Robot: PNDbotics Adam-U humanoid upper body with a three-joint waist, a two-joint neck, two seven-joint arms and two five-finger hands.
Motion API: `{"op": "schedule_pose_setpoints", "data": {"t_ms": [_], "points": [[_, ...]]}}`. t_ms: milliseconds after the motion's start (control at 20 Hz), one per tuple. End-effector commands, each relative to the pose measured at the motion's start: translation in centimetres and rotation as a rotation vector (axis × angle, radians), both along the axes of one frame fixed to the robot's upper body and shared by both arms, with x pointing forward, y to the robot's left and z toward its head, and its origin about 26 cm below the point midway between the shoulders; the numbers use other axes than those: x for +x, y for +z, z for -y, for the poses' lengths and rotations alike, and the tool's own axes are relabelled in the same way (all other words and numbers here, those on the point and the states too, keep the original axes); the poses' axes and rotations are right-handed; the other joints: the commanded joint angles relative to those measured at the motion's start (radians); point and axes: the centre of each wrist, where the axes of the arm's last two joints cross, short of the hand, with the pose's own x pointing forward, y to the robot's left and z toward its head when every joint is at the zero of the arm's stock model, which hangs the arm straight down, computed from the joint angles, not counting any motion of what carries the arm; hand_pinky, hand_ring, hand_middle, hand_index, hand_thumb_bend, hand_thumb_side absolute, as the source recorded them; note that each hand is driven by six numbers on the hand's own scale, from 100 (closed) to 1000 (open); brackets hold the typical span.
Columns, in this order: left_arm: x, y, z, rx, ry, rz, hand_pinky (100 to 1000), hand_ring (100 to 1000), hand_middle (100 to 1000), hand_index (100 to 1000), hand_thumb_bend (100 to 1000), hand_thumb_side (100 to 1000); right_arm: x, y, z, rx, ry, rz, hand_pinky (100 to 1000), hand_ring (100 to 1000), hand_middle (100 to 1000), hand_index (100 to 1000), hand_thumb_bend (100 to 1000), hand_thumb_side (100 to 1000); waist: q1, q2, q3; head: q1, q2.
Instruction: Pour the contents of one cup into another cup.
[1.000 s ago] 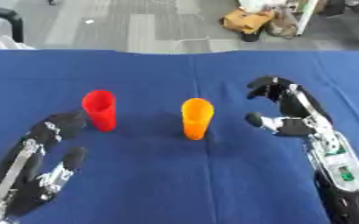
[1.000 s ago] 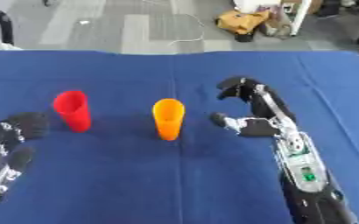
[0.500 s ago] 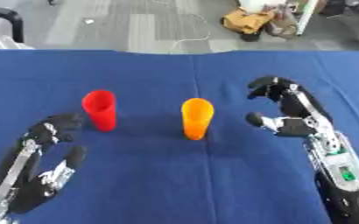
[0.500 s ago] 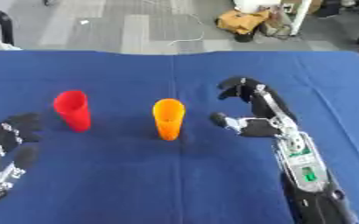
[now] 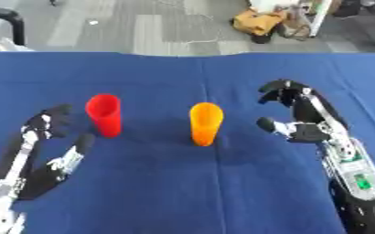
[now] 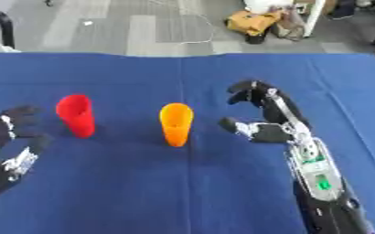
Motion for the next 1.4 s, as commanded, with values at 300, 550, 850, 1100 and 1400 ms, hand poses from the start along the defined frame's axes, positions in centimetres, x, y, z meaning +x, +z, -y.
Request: {"op": "schedule_pose_setpoints", "data": {"t_ms": [300,550,850,1100,1400], "points": [[2.9,-0.5,0.3,0.017,0.081,-0.019,708,793,805,923,516,756,0.0,0.8,0.5,-0.019,-0.006,0.02,764,631,671,712,656,334,0.0,-0.02,-0.004,0.007,-0.005],[3.9,-0.7,0.7,0.007,0.113,-0.025,708,791,804,926,520,750,0.0,0.7,0.4,-0.018,-0.003,0.018,764,632,670,712,655,334,-0.001,-0.019,-0.006,0.01,-0.004],[4.9,-0.5,0.9,0.016,0.138,-0.025,713,791,804,930,528,735,0.0,0.7,0.4,-0.017,0.0,0.017,764,631,668,712,654,334,-0.002,-0.019,-0.008,0.015,-0.006],[5.5,0.2,1.0,0.035,0.168,0.001,719,791,804,933,538,709,0.0,0.7,0.3,-0.017,0.002,0.017,764,631,667,712,653,333,-0.003,-0.017,-0.012,0.018,-0.006],[5.8,1.0,1.1,0.079,0.17,0.037,730,794,805,934,556,686,0.0,0.7,0.2,-0.017,0.006,0.017,764,631,667,712,653,333,-0.003,-0.016,-0.015,0.02,-0.007]]}}
